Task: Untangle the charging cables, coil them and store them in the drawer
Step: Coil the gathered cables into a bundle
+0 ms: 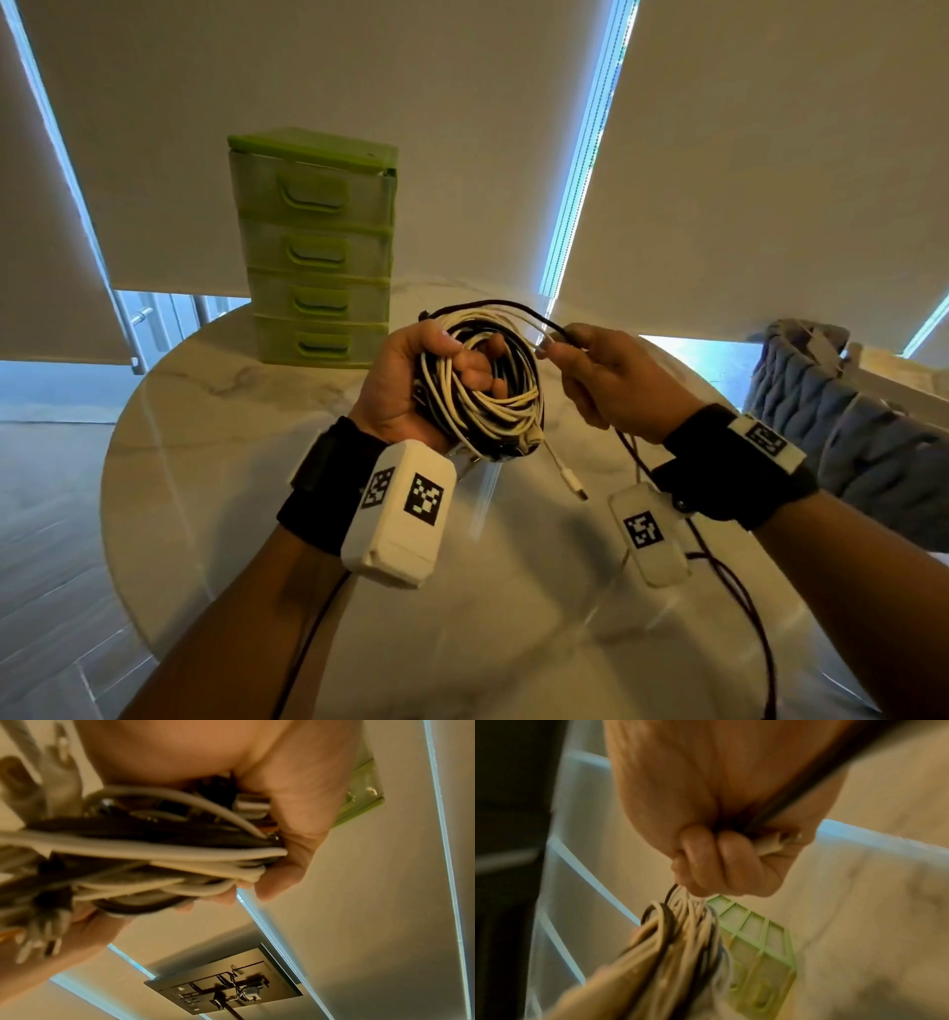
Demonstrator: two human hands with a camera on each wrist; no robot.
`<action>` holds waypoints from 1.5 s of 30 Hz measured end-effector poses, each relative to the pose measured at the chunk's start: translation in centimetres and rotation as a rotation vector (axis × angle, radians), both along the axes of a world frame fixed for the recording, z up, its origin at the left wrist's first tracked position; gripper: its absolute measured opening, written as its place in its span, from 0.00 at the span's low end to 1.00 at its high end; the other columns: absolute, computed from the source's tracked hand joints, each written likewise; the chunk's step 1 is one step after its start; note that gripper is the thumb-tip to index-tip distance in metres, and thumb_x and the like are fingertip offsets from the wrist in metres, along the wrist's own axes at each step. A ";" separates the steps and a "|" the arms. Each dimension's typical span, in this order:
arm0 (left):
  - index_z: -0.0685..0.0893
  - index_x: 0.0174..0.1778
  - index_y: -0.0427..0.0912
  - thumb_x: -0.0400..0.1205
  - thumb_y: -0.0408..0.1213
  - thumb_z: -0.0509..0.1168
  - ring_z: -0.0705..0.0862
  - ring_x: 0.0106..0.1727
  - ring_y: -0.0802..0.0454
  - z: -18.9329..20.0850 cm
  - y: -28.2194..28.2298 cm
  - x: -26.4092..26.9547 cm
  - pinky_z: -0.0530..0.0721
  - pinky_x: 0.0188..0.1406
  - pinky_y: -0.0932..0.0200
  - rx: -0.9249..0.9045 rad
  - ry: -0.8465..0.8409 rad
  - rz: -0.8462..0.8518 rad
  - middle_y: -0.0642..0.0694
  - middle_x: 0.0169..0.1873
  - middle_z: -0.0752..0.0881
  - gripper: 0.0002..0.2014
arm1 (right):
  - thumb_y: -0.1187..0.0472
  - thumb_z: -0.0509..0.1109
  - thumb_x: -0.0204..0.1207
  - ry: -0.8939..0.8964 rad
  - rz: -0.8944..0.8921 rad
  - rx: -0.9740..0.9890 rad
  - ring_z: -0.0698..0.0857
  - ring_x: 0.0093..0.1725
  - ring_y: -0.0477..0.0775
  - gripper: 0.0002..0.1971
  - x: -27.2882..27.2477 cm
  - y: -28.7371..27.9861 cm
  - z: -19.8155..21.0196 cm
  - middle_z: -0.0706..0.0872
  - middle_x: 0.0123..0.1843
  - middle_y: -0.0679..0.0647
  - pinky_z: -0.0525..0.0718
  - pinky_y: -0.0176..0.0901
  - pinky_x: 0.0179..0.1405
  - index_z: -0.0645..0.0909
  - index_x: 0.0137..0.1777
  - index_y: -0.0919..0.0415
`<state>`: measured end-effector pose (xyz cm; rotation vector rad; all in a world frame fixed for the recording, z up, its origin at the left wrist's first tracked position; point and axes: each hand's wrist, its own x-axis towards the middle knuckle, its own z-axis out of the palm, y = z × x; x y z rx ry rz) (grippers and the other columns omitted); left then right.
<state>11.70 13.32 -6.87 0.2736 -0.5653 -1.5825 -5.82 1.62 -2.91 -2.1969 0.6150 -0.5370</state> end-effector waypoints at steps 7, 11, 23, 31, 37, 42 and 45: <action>0.81 0.49 0.26 0.61 0.27 0.73 0.84 0.26 0.50 0.1 0.1 -0.3 0.87 0.46 0.55 -0.077 0.154 0.022 0.45 0.24 0.83 0.21 | 0.47 0.56 0.81 -0.329 0.172 0.933 0.61 0.14 0.43 0.20 0.7 0.9 -2.9 0.67 0.21 0.49 0.59 0.31 0.14 0.75 0.32 0.57; 0.81 0.47 0.27 0.57 0.27 0.75 0.83 0.26 0.51 0.0 -0.2 -0.7 0.88 0.45 0.57 -0.101 0.222 0.136 0.47 0.22 0.82 0.23 | 0.44 0.55 0.80 -0.399 0.150 1.045 0.60 0.14 0.44 0.22 1.3 2.3 -4.6 0.64 0.19 0.49 0.54 0.35 0.18 0.72 0.29 0.57; 0.82 0.49 0.31 0.68 0.32 0.62 0.80 0.26 0.56 -0.1 -1.1 -2.1 0.87 0.42 0.60 -0.047 0.267 0.461 0.51 0.22 0.78 0.15 | 0.43 0.55 0.86 -0.468 -0.167 0.838 0.75 0.23 0.47 0.22 3.7 6.3 -6.2 0.82 0.35 0.57 0.64 0.36 0.22 0.83 0.48 0.58; 0.81 0.50 0.37 0.75 0.30 0.63 0.83 0.29 0.55 -0.3 -1.4 -2.4 0.86 0.43 0.58 0.004 0.026 0.627 0.49 0.22 0.80 0.08 | 0.64 0.51 0.84 -0.486 -0.157 1.137 0.60 0.18 0.45 0.15 3.3 6.0 -5.2 0.67 0.23 0.50 0.59 0.35 0.16 0.70 0.35 0.58; 0.84 0.49 0.42 0.72 0.31 0.70 0.82 0.34 0.54 -0.9 -2.4 -3.3 0.84 0.43 0.56 0.093 -0.066 0.708 0.50 0.26 0.82 0.10 | 0.62 0.53 0.83 -0.230 -0.042 0.949 0.62 0.18 0.47 0.17 0.6 7.3 -4.6 0.71 0.23 0.53 0.60 0.38 0.20 0.83 0.46 0.67; 0.85 0.38 0.41 0.77 0.28 0.68 0.82 0.30 0.53 -1.1 -2.5 -2.9 0.82 0.36 0.56 0.221 -0.210 0.844 0.48 0.26 0.82 0.05 | 0.55 0.60 0.85 0.414 0.106 0.139 0.71 0.24 0.40 0.15 -0.4 8.0 -0.7 0.75 0.29 0.46 0.73 0.34 0.27 0.82 0.59 0.66; 0.84 0.35 0.37 0.75 0.26 0.70 0.81 0.29 0.50 -1.1 -2.3 -3.6 0.81 0.34 0.55 0.208 -0.439 0.888 0.44 0.26 0.81 0.04 | 0.51 0.65 0.82 0.625 0.228 -0.220 0.74 0.28 0.41 0.11 -0.8 7.5 2.4 0.76 0.31 0.44 0.74 0.34 0.34 0.83 0.51 0.59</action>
